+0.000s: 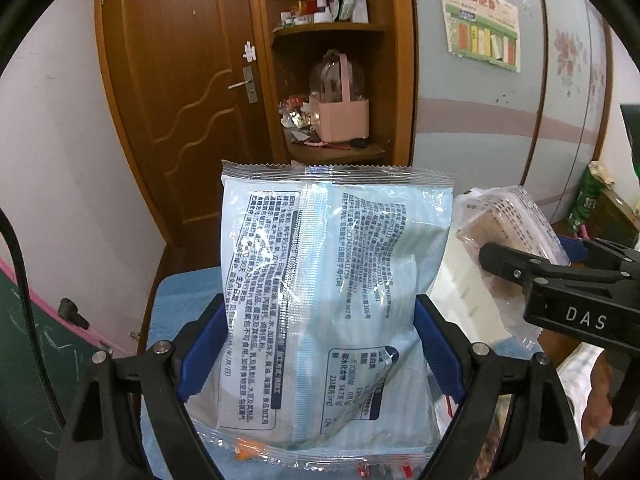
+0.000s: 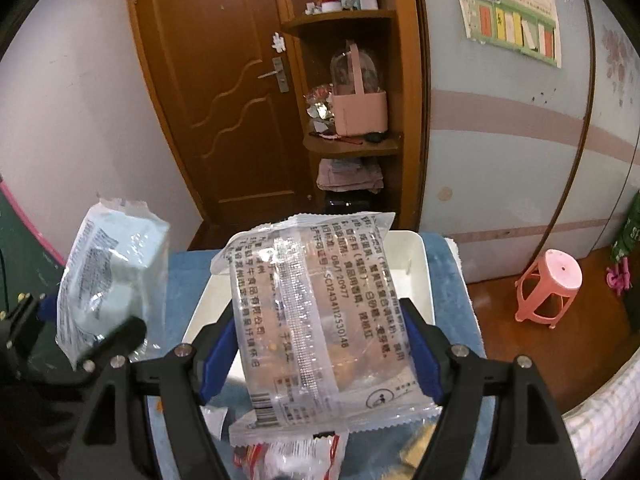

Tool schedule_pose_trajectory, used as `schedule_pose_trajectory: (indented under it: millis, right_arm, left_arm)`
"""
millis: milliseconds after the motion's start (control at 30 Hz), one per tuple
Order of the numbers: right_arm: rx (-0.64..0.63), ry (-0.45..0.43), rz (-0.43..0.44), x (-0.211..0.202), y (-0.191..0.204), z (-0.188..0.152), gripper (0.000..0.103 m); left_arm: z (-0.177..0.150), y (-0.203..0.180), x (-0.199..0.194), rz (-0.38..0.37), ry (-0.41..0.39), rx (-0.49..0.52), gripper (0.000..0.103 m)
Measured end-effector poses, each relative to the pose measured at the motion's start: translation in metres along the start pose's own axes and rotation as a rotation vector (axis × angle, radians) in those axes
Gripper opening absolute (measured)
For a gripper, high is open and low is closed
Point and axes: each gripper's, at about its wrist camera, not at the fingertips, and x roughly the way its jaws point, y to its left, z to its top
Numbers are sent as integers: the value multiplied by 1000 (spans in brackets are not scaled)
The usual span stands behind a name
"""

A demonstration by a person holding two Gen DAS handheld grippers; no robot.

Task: Organize snacks
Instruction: 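Carry both clear bags into the white bin and open both tools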

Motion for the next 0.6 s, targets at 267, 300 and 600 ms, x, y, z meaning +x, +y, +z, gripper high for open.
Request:
schedule_pose_trajectory:
  millis: [267,300,600]
  right_arm:
    - [12,60,-40,56,-6,16,76]
    - [16,67,-40,60,-7,16,76]
    - [33,134,-73,98,-16,14,79]
  left_arm:
    - [3,-1,67,8,58,-16,88]
    - [3,-2,73,11,66,-16,88]
    - [-2,-4,120,-54,177,-60,92]
